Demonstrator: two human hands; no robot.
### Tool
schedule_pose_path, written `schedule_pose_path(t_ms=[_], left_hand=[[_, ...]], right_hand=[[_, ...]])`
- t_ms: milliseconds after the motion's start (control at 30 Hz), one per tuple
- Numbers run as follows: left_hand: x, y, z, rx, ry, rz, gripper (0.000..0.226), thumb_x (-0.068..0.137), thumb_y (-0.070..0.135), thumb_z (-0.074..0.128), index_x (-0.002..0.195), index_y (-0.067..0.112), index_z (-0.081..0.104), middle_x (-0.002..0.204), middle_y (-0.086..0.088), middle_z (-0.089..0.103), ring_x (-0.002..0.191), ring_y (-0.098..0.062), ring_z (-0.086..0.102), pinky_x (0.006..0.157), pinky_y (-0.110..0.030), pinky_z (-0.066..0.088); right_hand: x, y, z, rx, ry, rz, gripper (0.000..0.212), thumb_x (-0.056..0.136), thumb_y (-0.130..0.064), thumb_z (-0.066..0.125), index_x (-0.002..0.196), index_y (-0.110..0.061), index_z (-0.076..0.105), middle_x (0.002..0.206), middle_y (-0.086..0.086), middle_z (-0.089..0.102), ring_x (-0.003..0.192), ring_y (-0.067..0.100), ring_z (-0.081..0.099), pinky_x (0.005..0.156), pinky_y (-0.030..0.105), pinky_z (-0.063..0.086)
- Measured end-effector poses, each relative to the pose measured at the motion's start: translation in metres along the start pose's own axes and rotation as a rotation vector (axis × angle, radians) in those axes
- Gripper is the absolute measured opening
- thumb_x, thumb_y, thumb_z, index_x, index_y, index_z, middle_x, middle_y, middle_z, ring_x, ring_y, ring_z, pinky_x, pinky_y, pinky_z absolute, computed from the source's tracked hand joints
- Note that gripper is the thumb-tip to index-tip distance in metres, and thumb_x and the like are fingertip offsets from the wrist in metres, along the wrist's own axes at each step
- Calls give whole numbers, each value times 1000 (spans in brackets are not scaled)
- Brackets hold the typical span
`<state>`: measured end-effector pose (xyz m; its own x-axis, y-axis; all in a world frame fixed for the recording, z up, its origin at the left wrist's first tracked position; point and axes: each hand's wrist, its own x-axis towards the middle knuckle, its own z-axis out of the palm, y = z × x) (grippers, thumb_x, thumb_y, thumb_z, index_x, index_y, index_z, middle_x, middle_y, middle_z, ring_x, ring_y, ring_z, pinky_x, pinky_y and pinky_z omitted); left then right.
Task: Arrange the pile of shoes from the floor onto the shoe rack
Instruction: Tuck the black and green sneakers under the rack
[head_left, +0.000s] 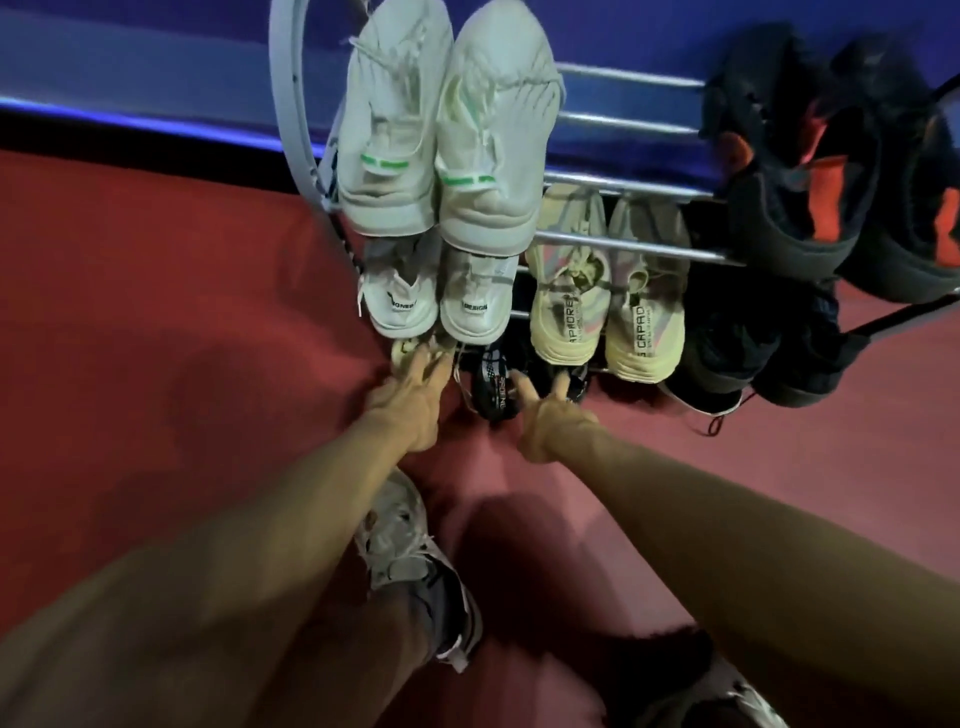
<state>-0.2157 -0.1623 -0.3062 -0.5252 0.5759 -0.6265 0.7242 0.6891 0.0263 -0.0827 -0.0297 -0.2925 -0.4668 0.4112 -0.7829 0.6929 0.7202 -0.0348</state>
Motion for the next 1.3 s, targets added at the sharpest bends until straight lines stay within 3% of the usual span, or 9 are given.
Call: schedule_pose_path(t_ms=[100, 267, 500, 567, 733, 900, 1033, 1133, 1300], left_hand=[[6, -2, 11, 17, -10, 13, 103, 88, 17, 61, 158, 39, -12, 166, -3, -23, 129, -37, 52, 107, -41, 44], [8, 2, 24, 35, -20, 8, 102, 87, 15, 61, 158, 42, -7, 161, -6, -34, 130, -37, 48, 107, -41, 44], [10, 19, 28, -6, -23, 10, 98, 89, 20, 61, 160, 36, -4, 160, -8, -36, 137, -39, 41, 107, -43, 44], [9, 21, 28, -19, -20, -3, 97, 90, 21, 61, 160, 34, -4, 161, -7, -35, 139, -38, 40, 108, -43, 42], [8, 25, 27, -17, -11, -4, 97, 88, 22, 61, 160, 37, -2, 160, -7, -34, 141, -39, 37, 112, -44, 40], [-1, 44, 24, 59, 3, 13, 96, 89, 19, 60, 160, 37, -3, 156, -15, -40, 148, -42, 24, 112, -47, 41], [-14, 72, 29, 158, -30, 37, 95, 88, 22, 61, 159, 38, 0, 153, -15, -45, 138, -40, 39, 102, -42, 49], [-22, 103, 35, 190, -84, 77, 95, 89, 23, 62, 160, 37, 0, 156, -15, -41, 133, -37, 44, 103, -41, 47], [-31, 158, 38, 189, -110, 139, 94, 90, 20, 60, 160, 37, -1, 158, -14, -38, 135, -37, 42, 107, -43, 44]], right_hand=[[27, 10, 6, 74, 28, 7, 97, 89, -61, 58, 155, -46, -11, 159, 31, -11, 137, 47, 43, 111, 53, 39], [47, 13, 15, 43, 125, -49, 86, 90, -54, 64, 155, -32, 13, 154, 30, 12, 129, 46, 50, 108, 47, 42], [60, 14, 17, 121, 311, -37, 71, 78, -65, 71, 129, -16, 58, 121, 13, 63, 107, 32, 66, 86, 38, 54], [60, 21, 16, 137, 358, -27, 65, 78, -64, 72, 119, -15, 65, 112, 9, 69, 104, 29, 68, 83, 35, 52], [58, 47, 11, 157, 462, -39, 52, 92, -50, 64, 123, -8, 60, 126, 13, 64, 121, 30, 59, 97, 35, 45], [53, 62, 10, 143, 428, -73, 52, 97, -41, 59, 136, -8, 48, 135, 14, 59, 132, 31, 49, 109, 37, 35], [38, 67, 23, 296, 385, -92, 78, 88, -29, 65, 152, -13, 24, 142, 23, 43, 131, 42, 42, 106, 51, 42], [22, 90, 41, 358, 449, -49, 87, 82, -29, 67, 154, -21, 20, 145, 21, 28, 124, 43, 41, 101, 54, 44], [8, 161, 69, 281, 543, 165, 55, 88, -31, 55, 139, -28, 37, 142, 14, 25, 128, 39, 34, 99, 51, 40]])
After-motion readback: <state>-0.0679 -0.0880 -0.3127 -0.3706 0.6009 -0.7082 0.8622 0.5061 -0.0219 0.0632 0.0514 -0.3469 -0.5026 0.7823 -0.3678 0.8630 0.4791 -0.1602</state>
